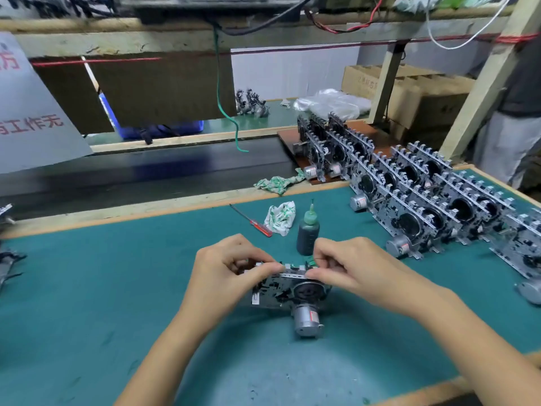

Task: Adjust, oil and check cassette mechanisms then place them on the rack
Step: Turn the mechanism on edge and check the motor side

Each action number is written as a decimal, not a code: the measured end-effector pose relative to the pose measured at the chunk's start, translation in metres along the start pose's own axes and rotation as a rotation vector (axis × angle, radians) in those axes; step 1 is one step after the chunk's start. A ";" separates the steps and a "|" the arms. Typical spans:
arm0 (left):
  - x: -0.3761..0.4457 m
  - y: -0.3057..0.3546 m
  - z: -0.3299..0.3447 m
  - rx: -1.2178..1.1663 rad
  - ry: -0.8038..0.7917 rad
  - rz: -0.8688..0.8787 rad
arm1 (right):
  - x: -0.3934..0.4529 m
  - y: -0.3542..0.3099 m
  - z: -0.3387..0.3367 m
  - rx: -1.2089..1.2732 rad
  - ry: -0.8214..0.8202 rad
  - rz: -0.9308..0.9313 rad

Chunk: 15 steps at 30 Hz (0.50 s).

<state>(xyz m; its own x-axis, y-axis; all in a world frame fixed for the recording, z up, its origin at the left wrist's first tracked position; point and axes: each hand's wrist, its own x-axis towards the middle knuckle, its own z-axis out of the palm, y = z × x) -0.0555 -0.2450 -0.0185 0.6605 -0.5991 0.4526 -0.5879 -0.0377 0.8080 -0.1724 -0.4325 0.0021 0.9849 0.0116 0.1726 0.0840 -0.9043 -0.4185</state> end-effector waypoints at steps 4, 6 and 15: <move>0.026 0.030 0.046 -0.018 -0.176 0.111 | -0.055 0.022 -0.032 0.058 0.106 0.085; 0.040 0.047 0.076 -0.026 -0.262 0.142 | -0.085 0.033 -0.051 -0.014 0.150 0.134; 0.087 0.108 0.209 0.280 -0.528 0.334 | -0.170 0.089 -0.094 -0.224 0.371 0.470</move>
<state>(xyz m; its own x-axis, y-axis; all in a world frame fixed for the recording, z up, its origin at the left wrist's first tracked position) -0.1591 -0.4681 0.0299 0.1483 -0.9218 0.3583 -0.8662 0.0537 0.4967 -0.3469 -0.5551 0.0193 0.7876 -0.5201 0.3302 -0.4175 -0.8447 -0.3349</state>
